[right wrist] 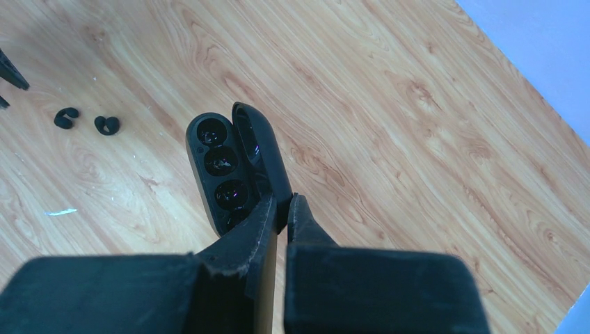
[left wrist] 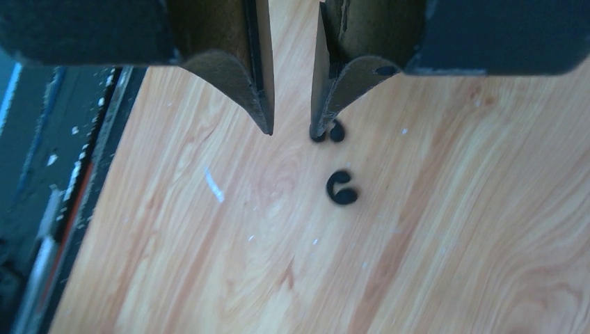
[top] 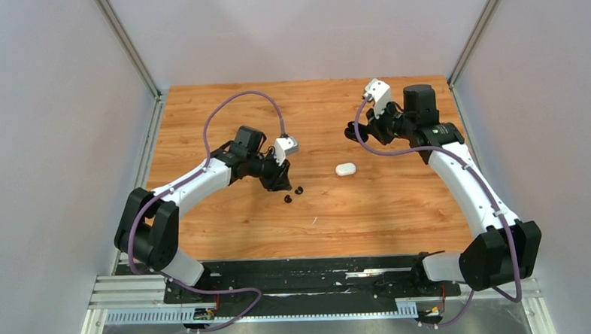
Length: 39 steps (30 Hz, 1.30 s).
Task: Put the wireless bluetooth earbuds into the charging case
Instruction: Adjust the earbud at the center of the board.
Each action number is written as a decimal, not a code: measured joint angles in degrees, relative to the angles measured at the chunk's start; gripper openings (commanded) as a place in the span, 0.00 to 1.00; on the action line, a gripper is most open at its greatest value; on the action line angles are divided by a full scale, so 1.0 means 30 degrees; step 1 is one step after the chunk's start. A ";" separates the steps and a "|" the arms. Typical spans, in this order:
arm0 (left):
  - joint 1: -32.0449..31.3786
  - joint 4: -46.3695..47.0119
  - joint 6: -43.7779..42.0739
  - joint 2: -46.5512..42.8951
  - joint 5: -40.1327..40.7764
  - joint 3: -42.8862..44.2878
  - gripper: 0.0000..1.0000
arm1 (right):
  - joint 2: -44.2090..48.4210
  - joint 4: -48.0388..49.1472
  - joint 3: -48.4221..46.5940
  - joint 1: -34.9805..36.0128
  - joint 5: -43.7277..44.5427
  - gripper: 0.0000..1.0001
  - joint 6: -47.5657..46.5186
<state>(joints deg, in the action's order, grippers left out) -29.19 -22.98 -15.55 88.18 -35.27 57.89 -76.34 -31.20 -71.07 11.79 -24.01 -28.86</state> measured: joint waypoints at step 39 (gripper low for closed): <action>-0.1377 -0.4415 0.3942 0.7934 -0.0255 0.6615 0.45 | 0.0255 -0.0066 -0.0233 -0.3038 -0.1202 0.00 0.1202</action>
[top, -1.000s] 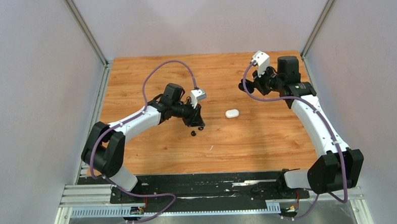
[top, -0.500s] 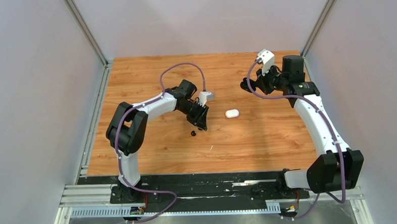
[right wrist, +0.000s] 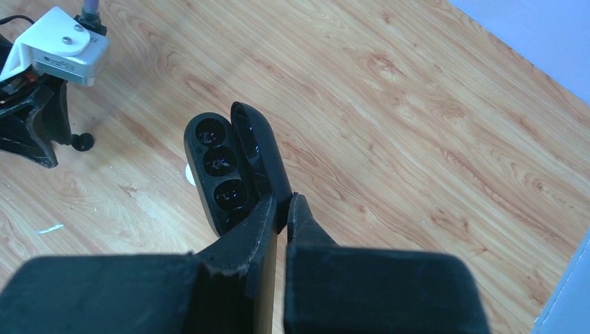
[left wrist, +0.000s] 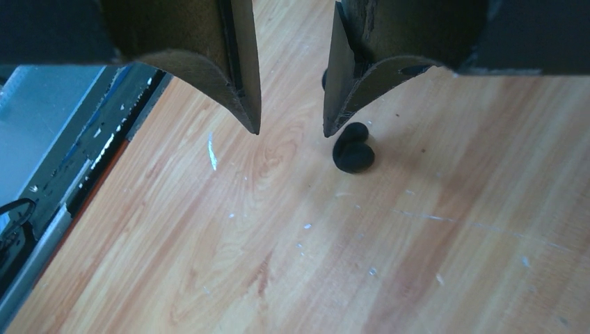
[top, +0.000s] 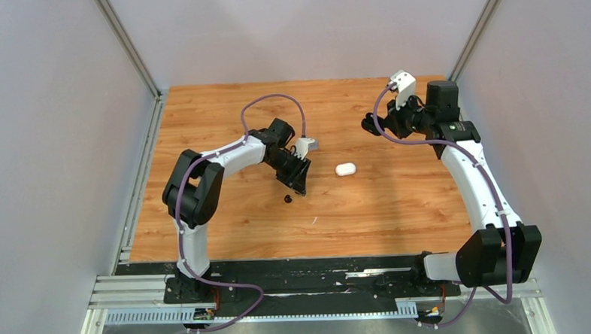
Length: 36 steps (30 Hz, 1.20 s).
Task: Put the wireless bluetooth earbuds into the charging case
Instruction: Adjust the earbud at the center of the board.
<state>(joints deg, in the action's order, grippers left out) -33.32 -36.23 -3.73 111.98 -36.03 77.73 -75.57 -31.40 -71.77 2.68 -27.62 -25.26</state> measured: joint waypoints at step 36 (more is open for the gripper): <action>0.0000 -0.0882 -0.0736 0.1428 0.2331 0.2011 0.48 | 0.0000 0.0095 0.0000 -0.0554 -0.0648 0.00 0.0415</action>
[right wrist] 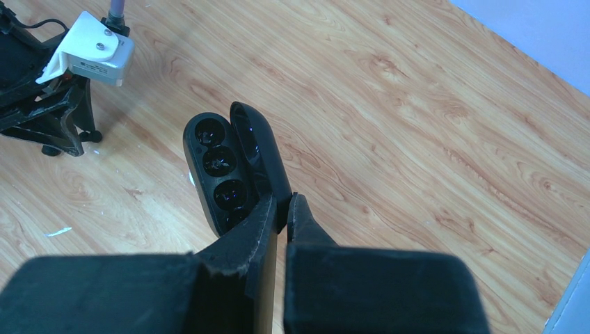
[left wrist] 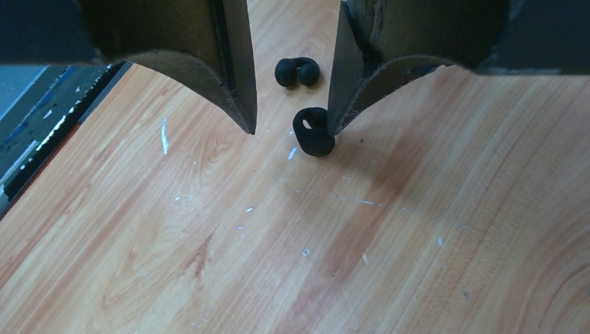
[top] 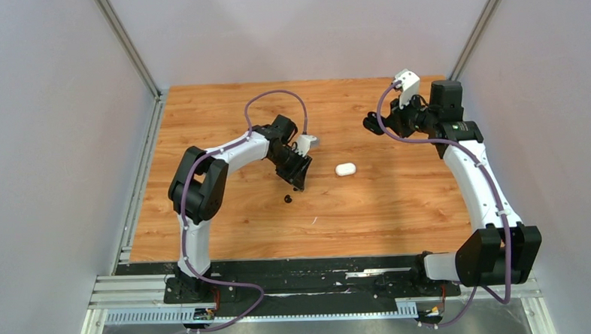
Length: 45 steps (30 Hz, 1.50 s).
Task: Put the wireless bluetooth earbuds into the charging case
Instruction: Adjust the earbud at the center of the board.
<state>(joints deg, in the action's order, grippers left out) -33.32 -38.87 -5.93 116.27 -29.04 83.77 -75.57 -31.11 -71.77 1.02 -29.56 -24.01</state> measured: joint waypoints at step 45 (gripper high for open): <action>-0.0525 -0.0401 -0.0823 -0.0211 -0.0634 0.0073 0.33 | 0.0007 0.0029 0.0058 -0.0036 -0.0546 0.00 0.0306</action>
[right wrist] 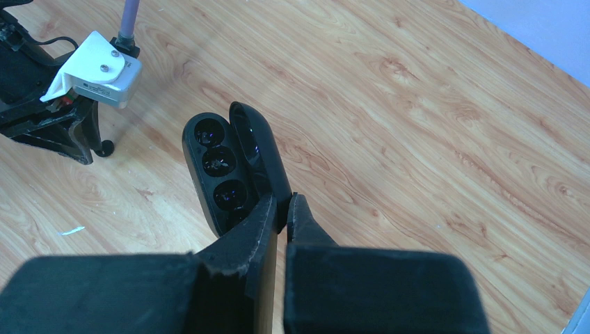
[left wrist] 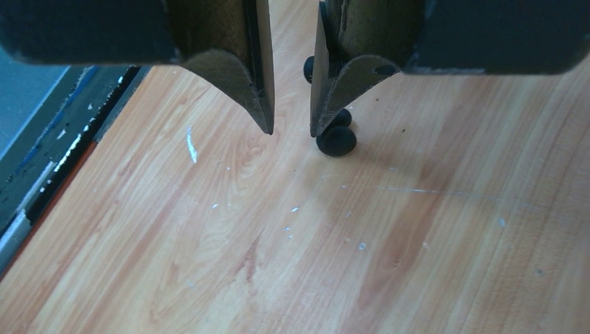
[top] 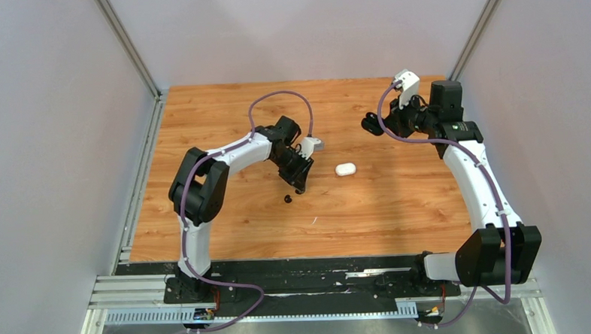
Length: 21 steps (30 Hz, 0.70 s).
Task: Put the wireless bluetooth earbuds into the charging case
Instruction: Adjust the earbud at the center of the board.
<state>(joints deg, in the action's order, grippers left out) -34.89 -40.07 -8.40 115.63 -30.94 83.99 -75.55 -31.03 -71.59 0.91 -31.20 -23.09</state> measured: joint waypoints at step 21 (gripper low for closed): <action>0.0022 -0.0364 -0.0379 0.0437 0.1479 0.0495 0.41 | 0.0007 0.0007 0.0066 0.0000 -0.0146 0.00 0.0051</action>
<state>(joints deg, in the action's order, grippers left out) -34.83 -41.17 -9.54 116.95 -26.50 85.47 -75.53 -31.00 -71.40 0.91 -31.64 -22.94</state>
